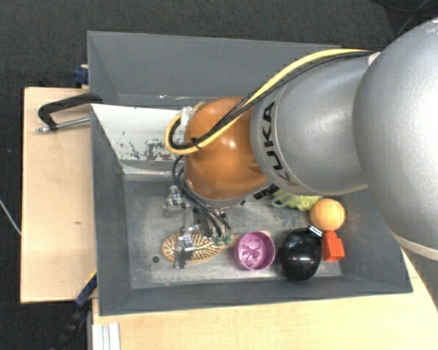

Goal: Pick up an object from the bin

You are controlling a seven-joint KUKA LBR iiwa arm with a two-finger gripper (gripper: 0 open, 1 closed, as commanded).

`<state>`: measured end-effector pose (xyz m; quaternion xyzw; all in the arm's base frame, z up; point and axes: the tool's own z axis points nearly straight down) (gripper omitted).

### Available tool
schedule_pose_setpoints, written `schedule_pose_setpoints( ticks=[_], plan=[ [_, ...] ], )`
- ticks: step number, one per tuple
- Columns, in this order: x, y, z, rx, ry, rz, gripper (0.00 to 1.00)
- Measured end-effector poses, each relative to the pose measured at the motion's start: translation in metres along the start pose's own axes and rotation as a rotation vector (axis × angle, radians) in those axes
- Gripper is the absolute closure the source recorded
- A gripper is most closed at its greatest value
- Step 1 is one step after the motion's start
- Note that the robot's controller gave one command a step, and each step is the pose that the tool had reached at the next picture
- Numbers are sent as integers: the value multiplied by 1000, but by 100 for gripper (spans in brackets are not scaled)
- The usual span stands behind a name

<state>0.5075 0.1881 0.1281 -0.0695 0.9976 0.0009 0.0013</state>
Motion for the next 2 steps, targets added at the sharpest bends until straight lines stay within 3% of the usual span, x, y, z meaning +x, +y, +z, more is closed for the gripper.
schedule_pose_setpoints(
  ticks=[1,2],
  plan=[
    [1,-24,-7,0,3,-233,0],
    [3,-46,-15,0,0,-238,0]
  ],
)
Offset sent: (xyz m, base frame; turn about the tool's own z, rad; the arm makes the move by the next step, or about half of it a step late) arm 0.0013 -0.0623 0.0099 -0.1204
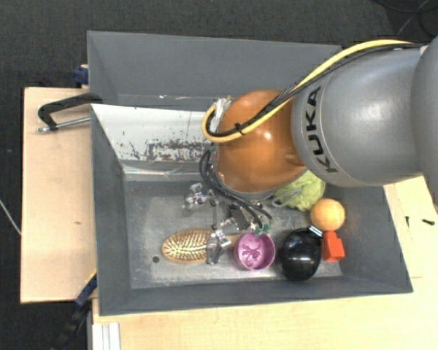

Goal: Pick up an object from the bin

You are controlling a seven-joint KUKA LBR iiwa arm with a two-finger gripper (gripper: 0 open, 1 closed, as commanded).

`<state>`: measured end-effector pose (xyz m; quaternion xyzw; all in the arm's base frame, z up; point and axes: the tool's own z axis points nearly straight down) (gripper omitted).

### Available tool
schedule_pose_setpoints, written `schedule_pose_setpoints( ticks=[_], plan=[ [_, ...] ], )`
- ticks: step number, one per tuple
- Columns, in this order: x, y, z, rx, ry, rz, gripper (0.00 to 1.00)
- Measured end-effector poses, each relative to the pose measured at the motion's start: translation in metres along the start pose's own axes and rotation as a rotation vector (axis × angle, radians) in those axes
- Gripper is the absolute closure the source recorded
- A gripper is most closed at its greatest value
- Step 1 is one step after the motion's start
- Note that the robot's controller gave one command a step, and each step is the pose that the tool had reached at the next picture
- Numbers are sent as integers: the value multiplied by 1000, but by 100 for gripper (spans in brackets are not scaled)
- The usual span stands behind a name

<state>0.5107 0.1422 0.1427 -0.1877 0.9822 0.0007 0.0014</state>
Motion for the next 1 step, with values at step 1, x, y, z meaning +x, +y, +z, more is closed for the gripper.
schedule_pose_setpoints(
  ticks=[1],
  plan=[
    [11,-2,48,1,1,8,0]
  ],
)
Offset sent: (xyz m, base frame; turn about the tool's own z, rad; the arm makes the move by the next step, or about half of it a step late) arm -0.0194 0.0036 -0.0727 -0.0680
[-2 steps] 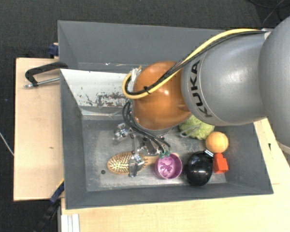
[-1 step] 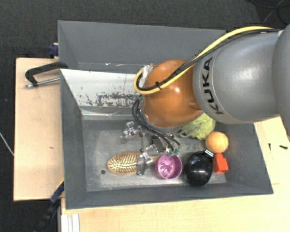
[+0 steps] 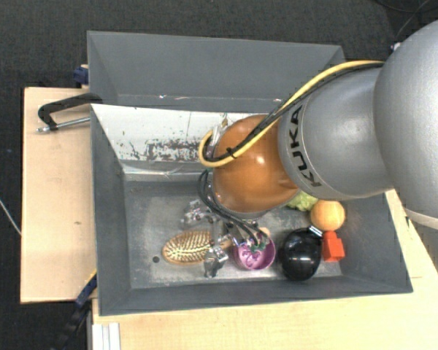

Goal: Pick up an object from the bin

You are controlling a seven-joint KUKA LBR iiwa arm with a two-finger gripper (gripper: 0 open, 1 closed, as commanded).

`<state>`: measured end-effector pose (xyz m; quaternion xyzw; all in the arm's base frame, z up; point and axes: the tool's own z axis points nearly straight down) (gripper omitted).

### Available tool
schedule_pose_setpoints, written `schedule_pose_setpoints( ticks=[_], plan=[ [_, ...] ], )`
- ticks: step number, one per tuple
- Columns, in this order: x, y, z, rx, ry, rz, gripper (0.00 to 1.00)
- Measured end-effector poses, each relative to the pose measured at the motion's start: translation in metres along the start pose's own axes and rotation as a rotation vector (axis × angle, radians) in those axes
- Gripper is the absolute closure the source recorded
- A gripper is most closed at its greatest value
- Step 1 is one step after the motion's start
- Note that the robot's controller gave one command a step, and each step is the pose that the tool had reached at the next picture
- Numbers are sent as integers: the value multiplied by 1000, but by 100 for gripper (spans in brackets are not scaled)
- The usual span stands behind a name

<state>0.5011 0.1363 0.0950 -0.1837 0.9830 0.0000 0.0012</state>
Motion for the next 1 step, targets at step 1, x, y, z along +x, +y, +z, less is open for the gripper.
schedule_pose_setpoints(
  ticks=[1],
  plan=[
    [4,12,22,0,1,-75,100]
  ],
)
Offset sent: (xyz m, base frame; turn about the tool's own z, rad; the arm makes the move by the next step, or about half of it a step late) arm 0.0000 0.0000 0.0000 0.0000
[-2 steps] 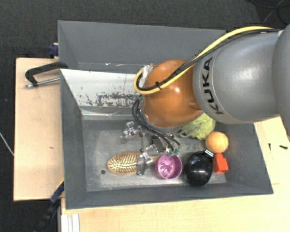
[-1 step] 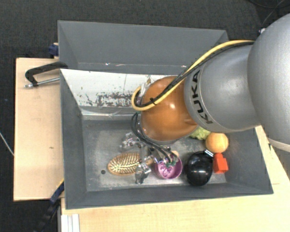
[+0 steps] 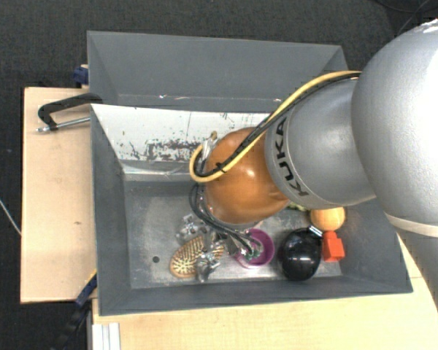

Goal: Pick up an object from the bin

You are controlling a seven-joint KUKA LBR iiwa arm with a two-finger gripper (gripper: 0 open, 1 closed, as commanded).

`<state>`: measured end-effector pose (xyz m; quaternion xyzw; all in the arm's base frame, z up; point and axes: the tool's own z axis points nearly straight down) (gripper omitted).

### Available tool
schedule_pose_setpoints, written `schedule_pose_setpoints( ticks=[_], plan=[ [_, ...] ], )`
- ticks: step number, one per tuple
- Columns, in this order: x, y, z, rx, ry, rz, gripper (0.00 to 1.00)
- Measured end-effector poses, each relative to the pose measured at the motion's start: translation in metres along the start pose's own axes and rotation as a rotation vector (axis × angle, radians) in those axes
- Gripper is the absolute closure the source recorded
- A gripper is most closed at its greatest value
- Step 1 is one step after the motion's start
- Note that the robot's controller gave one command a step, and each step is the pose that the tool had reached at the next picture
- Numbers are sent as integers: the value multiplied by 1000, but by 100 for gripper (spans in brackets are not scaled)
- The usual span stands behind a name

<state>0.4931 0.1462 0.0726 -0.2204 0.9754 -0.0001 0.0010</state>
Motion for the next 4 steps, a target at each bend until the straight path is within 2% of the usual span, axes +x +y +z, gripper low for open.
schedule_pose_setpoints(
  ticks=[2,3,4],
  plan=[
    [1,0,-4,-1,1,1,100],
    [3,1,-20,-3,7,0,100],
    [2,1,-43,-2,2,0,100]
  ],
)
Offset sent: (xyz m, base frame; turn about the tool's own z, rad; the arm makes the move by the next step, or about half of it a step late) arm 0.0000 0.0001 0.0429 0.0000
